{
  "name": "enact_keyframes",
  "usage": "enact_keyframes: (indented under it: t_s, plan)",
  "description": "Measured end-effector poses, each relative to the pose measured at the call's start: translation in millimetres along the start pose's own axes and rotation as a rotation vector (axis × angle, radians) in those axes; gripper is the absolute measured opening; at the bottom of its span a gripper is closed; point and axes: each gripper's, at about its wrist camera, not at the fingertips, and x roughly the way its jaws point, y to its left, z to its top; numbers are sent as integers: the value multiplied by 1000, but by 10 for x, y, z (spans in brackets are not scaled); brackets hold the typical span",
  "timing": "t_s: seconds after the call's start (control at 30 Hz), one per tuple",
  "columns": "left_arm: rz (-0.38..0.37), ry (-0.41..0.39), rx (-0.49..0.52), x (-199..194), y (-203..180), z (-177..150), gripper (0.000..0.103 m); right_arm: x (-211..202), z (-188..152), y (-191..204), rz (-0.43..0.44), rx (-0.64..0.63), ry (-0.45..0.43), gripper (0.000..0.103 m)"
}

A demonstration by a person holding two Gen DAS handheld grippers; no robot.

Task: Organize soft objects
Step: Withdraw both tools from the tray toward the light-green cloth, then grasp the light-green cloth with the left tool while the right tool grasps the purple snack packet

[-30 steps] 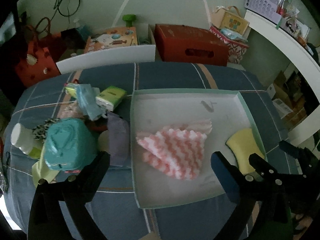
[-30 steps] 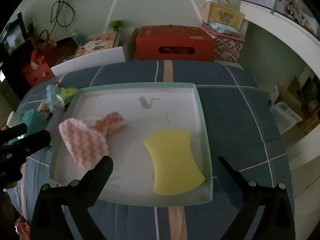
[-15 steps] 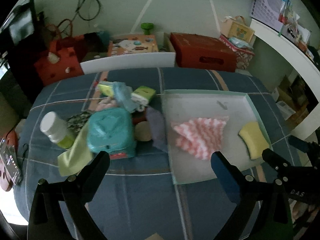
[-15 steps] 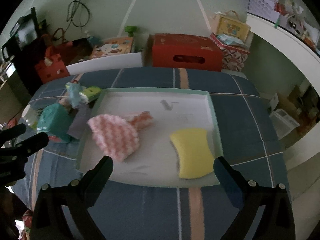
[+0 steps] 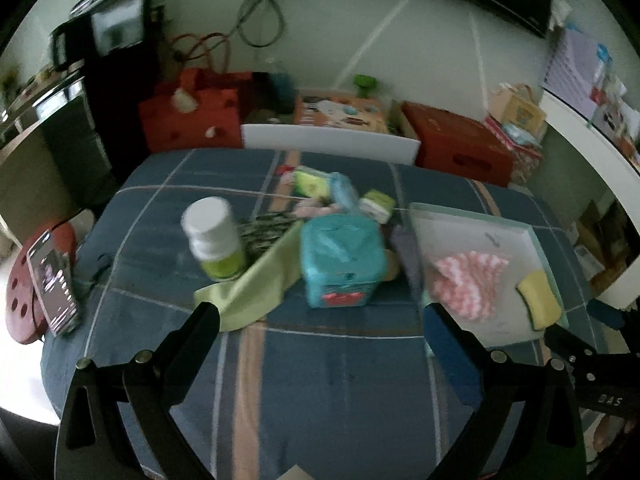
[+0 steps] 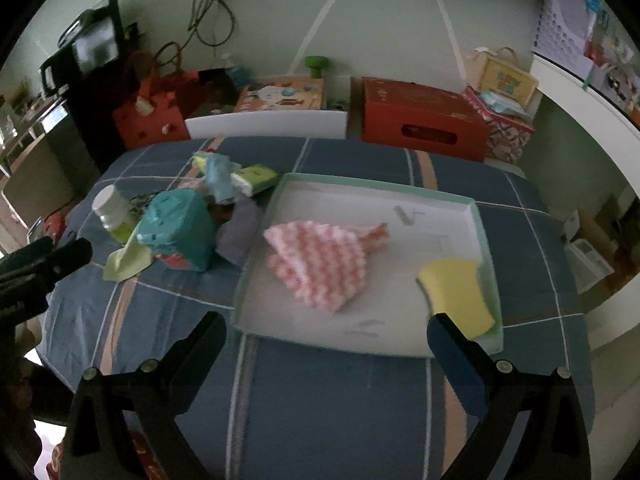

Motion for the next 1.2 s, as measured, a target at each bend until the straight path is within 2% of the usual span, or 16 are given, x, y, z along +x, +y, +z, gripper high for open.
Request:
enact_keyframes:
  t_s: [0.23, 0.5, 0.77, 1.2]
  plan:
    - [40, 7, -93, -13, 573, -165, 101, 2, -36, 325, 21, -33, 5, 102]
    - [58, 18, -139, 23, 912, -252, 101, 85, -27, 713, 69, -74, 6, 102]
    - [35, 23, -157, 140, 1042, -277, 101, 275, -20, 877, 77, -88, 32, 102]
    - [-13, 47, -110, 549, 975, -231, 101, 585, 107, 910, 63, -102, 48, 102]
